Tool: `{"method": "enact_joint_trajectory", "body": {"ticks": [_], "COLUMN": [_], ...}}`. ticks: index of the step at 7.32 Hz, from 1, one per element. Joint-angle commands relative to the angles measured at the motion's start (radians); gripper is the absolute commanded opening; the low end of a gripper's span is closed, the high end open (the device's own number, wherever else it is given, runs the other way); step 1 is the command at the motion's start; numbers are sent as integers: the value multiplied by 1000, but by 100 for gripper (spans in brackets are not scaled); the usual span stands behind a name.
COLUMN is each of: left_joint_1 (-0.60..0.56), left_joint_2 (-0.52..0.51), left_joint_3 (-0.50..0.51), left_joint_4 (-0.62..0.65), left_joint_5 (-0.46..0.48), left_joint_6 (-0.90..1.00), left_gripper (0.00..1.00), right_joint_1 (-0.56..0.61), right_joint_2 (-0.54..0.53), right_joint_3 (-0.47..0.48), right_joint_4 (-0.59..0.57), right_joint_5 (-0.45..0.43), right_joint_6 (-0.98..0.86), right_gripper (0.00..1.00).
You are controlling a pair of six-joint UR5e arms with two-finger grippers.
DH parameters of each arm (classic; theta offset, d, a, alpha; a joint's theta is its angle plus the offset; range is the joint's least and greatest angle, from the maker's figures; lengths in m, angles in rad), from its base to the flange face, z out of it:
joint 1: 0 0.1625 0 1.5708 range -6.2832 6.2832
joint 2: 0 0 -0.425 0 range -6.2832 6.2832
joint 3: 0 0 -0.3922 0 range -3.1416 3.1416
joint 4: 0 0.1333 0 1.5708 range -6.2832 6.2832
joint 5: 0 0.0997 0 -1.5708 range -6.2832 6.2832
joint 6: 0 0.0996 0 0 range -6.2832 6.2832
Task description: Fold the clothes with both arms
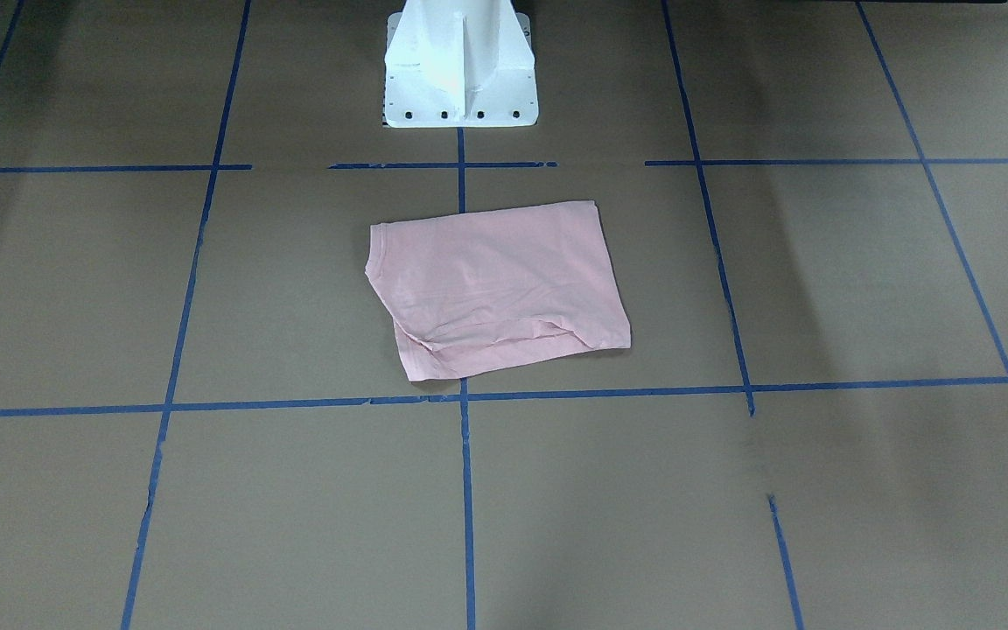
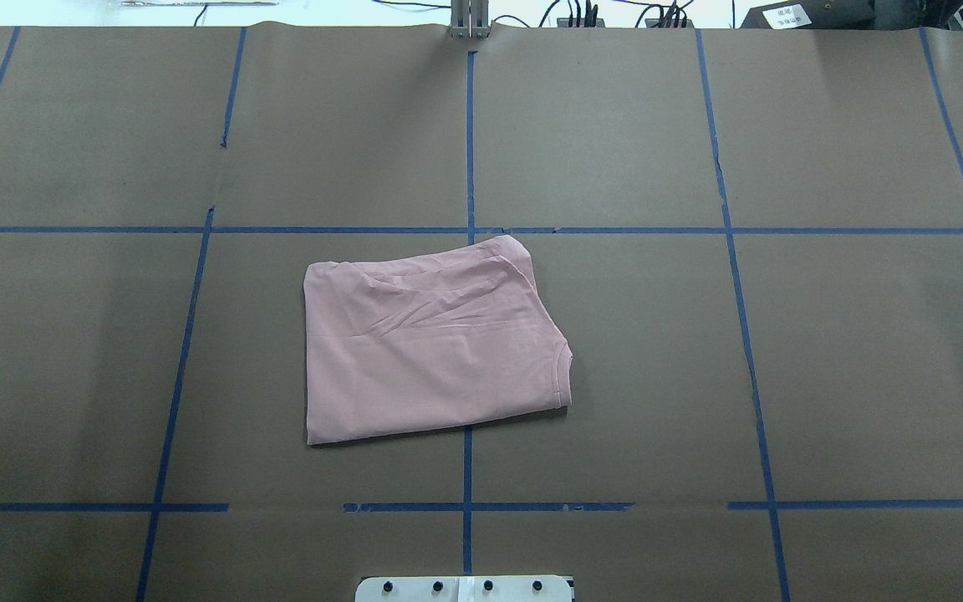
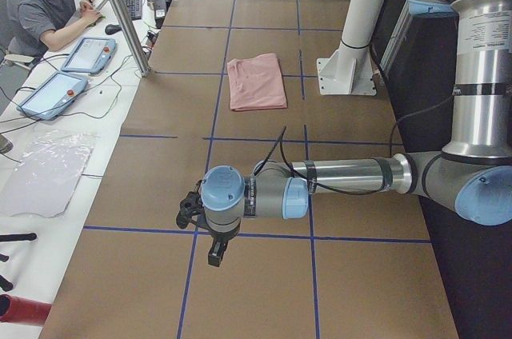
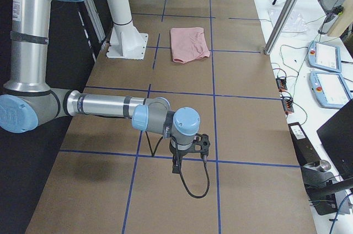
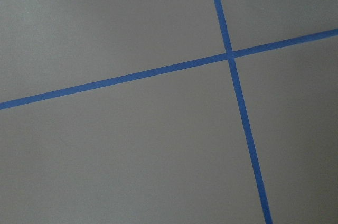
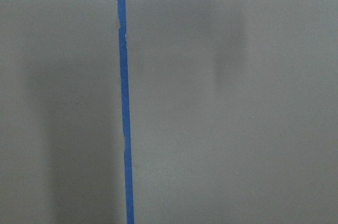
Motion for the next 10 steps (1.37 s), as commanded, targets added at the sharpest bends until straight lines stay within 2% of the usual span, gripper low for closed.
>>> {"method": "enact_joint_trajectory", "body": {"ticks": [1,5,10], "left_joint_1": [3,3,7], "left_joint_2": [14,43,28], "left_joint_3": [0,-8,-12], "left_joint_4": [-7,0,45], "left_joint_5": [3,3,0], "left_joint_6": [3,-1,-5], "left_gripper": [100,100,100], "right_joint_1": [1,1,1], "right_joint_2": [-11,-13,-13], "right_joint_3": [2,8,6], "right_joint_4": [2,2,0], "right_joint_5": [-17,-12,-14], "right_joint_6": [-12,-2,-4], "right_gripper": [100,100,100]}}
